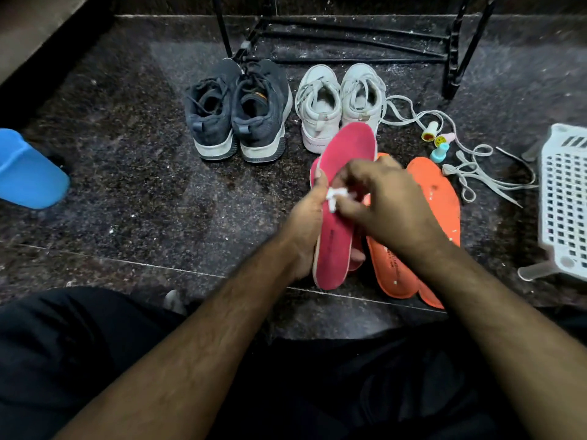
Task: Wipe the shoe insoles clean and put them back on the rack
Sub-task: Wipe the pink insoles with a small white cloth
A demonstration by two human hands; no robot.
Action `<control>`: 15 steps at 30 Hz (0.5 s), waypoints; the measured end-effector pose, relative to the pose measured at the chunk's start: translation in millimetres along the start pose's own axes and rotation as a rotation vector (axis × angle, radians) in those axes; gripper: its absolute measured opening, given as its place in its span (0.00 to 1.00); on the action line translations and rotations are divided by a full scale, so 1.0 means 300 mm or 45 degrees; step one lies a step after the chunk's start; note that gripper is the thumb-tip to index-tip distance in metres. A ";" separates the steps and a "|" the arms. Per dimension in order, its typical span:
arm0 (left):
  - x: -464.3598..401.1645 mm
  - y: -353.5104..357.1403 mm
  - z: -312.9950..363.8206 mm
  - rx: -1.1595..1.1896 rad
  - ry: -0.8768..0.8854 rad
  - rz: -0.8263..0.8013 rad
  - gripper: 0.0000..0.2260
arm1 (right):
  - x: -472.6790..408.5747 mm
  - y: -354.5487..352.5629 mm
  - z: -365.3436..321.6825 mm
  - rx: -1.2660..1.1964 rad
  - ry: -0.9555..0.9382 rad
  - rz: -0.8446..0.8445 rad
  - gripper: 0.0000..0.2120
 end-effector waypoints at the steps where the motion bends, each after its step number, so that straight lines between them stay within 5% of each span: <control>1: 0.002 0.003 -0.008 -0.059 0.001 -0.047 0.33 | -0.026 -0.012 0.020 0.012 0.066 0.099 0.07; 4: 0.008 0.008 -0.012 -0.077 0.028 -0.099 0.36 | -0.053 -0.023 0.049 0.000 0.186 0.216 0.07; 10: -0.022 -0.035 0.016 0.220 0.100 0.095 0.37 | 0.049 0.041 -0.033 -0.016 -0.167 -0.212 0.05; 15: -0.005 -0.021 0.006 -0.021 -0.018 -0.022 0.36 | 0.018 0.006 0.006 -0.001 -0.094 -0.148 0.06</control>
Point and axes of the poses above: each hand's wrist, its own x-axis away from the middle knuckle, its own y-axis out of the palm, z = x × y, the point moved 2 cm from there along -x, towards the middle knuckle, and after that the axes turned 13 degrees about y, right-handed, at the moved point
